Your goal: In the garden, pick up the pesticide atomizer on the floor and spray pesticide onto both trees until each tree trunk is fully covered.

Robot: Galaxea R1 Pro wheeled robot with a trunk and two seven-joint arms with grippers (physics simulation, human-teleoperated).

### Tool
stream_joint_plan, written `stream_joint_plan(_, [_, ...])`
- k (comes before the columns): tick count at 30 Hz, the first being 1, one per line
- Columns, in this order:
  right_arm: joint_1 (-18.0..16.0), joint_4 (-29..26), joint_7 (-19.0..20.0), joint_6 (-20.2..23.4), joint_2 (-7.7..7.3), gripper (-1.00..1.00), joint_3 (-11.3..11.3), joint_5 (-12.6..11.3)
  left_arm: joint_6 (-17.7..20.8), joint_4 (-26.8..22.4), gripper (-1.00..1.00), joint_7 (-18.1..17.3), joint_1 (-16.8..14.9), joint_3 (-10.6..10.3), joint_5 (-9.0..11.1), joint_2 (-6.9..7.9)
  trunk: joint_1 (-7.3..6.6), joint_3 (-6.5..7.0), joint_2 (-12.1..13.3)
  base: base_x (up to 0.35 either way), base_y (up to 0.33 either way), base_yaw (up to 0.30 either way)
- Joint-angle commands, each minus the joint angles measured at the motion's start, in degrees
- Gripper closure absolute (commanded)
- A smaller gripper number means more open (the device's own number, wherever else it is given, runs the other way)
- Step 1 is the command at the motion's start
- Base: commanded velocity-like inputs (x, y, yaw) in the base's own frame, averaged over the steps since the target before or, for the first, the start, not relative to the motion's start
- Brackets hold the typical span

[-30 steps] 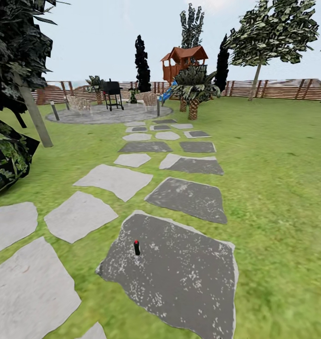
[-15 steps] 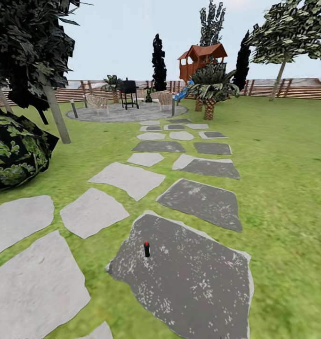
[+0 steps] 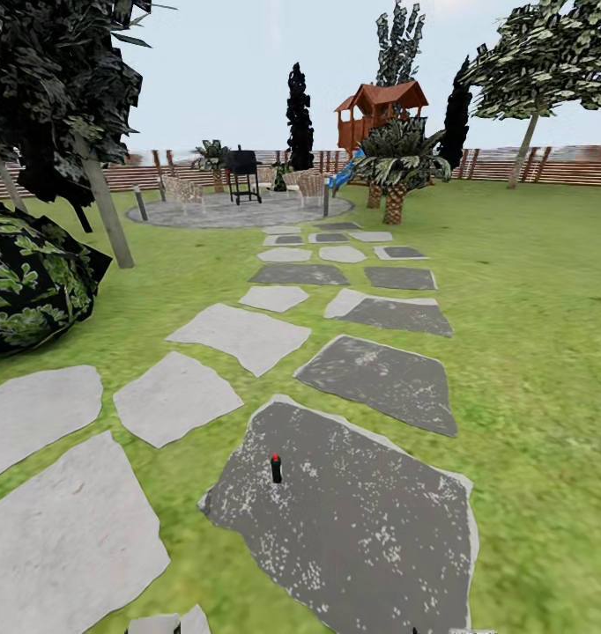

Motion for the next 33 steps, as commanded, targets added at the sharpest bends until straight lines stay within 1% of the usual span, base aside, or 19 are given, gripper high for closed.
stream_joint_plan(1, [-0.3, -0.2, 0.0, 0.0, 0.00, -1.00, 0.0, 0.0, 0.1, 0.0, -1.00, 0.0, -1.2, 0.0, 0.0, -0.11, 0.00, 0.00, 0.0, 0.000, 0.000, 0.000])
stream_joint_plan(3, [-2.0, -1.6, 0.0, 0.1, 0.01, -1.00, 0.0, 0.0, 0.7, 0.3, -1.00, 0.2, -4.3, 0.0, -0.1, -0.16, 0.00, 0.00, 0.0, 0.000, 0.000, 0.000])
stream_joint_plan(4, [-2.6, -2.1, -0.1, 0.1, 0.01, -1.00, 0.0, 0.0, 1.0, 0.3, -1.00, 0.2, -5.0, 0.0, -0.1, -0.18, 0.00, 0.00, 0.0, 0.000, 0.000, 0.000])
stream_joint_plan(6, [-4.7, -3.9, -0.1, 0.3, 0.01, -1.00, 0.0, -0.1, 3.4, 0.4, -1.00, 0.2, -7.4, 0.0, 0.0, -0.18, 0.00, 0.00, 0.0, 0.000, 0.000, 0.000])
stream_joint_plan(8, [-7.0, -5.4, -0.1, 0.5, 0.01, -1.00, 0.0, -0.1, 6.1, -0.2, -1.00, 0.2, -8.7, -0.1, -0.1, -0.34, 0.00, 0.00, 0.0, 0.000, 0.000, 0.000])
stream_joint_plan(11, [-9.8, -6.1, -0.1, 0.9, 0.01, -1.00, 0.0, -0.1, 6.9, -0.4, -1.00, 0.3, -9.1, 0.0, 0.0, -0.45, 0.00, 0.00, 0.0, 0.000, 0.000, 0.000])
stream_joint_plan(13, [-12.2, -6.1, 0.0, 1.9, 0.00, -1.00, 0.0, -0.1, 7.2, -0.5, -1.00, 0.4, -9.3, 0.0, 0.1, -0.45, 0.00, 0.00, 0.0, 0.009, 0.000, 0.000])
stream_joint_plan(14, [-12.7, -6.1, 0.0, 2.3, -0.02, -1.00, 0.0, -0.1, 7.2, -0.5, -1.00, 0.4, -9.3, 0.0, 0.1, -0.45, 0.00, 0.00, 0.0, 0.042, 0.000, 0.000])
stream_joint_plan(16, [-14.5, -6.3, 0.3, 4.1, -0.19, -1.00, -0.2, -0.2, 7.4, -0.4, -1.00, 0.4, -9.4, 0.0, 0.2, -0.04, 0.00, 0.00, 0.0, 0.214, -0.079, 0.000])
stream_joint_plan(22, [-14.8, -7.4, 0.5, 4.4, -0.49, -1.00, -0.3, -0.2, 7.6, -0.4, -1.00, 0.4, -9.4, 0.3, 0.2, 0.02, 0.00, 0.00, 0.0, 0.273, -0.182, 0.000])
stream_joint_plan(33, [-14.8, -7.2, 0.5, 4.4, -0.52, -1.00, 0.0, -0.1, 7.9, -0.4, -1.00, 0.4, -9.4, 0.4, 0.2, 0.24, 0.00, 0.00, 0.0, 0.272, -0.214, 0.000])
